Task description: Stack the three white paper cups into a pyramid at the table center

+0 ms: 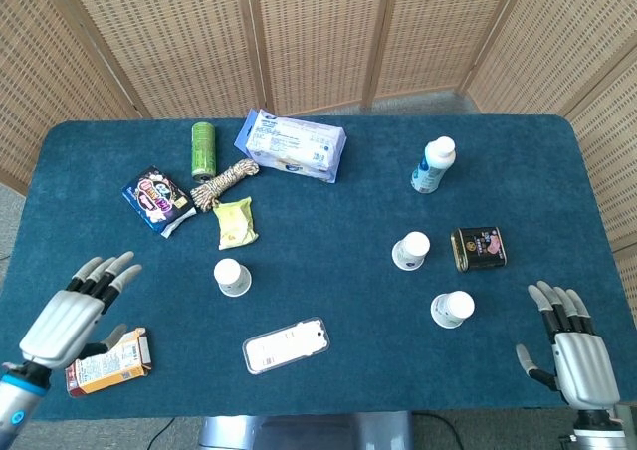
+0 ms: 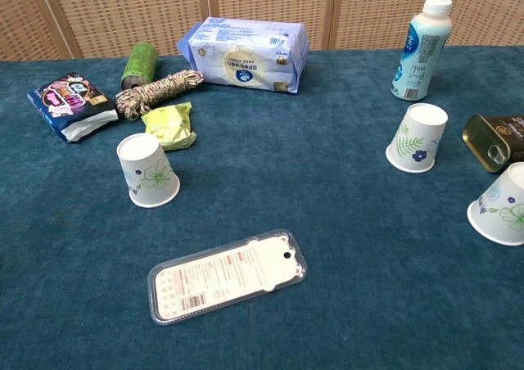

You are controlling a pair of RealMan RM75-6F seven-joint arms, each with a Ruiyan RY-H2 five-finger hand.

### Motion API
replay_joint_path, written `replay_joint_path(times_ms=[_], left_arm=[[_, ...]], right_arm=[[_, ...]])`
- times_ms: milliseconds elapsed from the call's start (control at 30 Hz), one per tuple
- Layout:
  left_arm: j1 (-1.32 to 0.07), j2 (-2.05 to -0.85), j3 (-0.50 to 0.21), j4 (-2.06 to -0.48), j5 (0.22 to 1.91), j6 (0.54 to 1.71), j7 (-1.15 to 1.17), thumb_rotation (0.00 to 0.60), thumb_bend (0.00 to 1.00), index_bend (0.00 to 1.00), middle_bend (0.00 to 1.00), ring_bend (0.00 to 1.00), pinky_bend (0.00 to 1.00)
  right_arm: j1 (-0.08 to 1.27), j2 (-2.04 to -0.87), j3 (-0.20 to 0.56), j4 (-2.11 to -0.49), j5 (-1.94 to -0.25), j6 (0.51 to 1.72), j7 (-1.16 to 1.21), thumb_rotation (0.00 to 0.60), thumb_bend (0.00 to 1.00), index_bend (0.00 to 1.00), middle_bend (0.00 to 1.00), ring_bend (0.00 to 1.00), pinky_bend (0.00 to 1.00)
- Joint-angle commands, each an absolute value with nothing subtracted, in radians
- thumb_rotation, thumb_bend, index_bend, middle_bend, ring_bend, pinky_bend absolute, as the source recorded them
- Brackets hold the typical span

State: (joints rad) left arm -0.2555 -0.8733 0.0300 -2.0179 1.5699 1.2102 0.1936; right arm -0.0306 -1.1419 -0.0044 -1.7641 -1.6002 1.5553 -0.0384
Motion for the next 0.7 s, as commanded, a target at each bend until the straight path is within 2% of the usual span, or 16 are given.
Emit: replay_joint_path(times_ms=[33,400,700], left_arm=[[-0.337,-0.883,-0.023,-2.032,1.482,1.114,0.289,0.600,0.43,0.00,0.00,0.00,0.00],[-0.539,-1.049,-0.094,-1.988,1.192,0.903,0.514,0.600,0.43,0.00,0.00,0.00,0.01],[-0.653,-1.224,-0.101,-1.884,1.030,0.872,0.616,0.600,0.43,0.00,0.00,0.00,0.03]], right_arm=[[-0.035,-1.150,-0.007,-1.759,-1.598,1.559,-0.034,0.600,0.39,0.00,0.00,0.00,0.00],[-0.059,-1.132,-0.003,-1.752,-1.570,1.584,-0.023,0.600,0.39,0.00,0.00,0.00,0.00],[-0.069,-1.128,0.000,-1.752,-1.544,1.583,-0.019,0.600,0.39,0.00,0.00,0.00,0.00]])
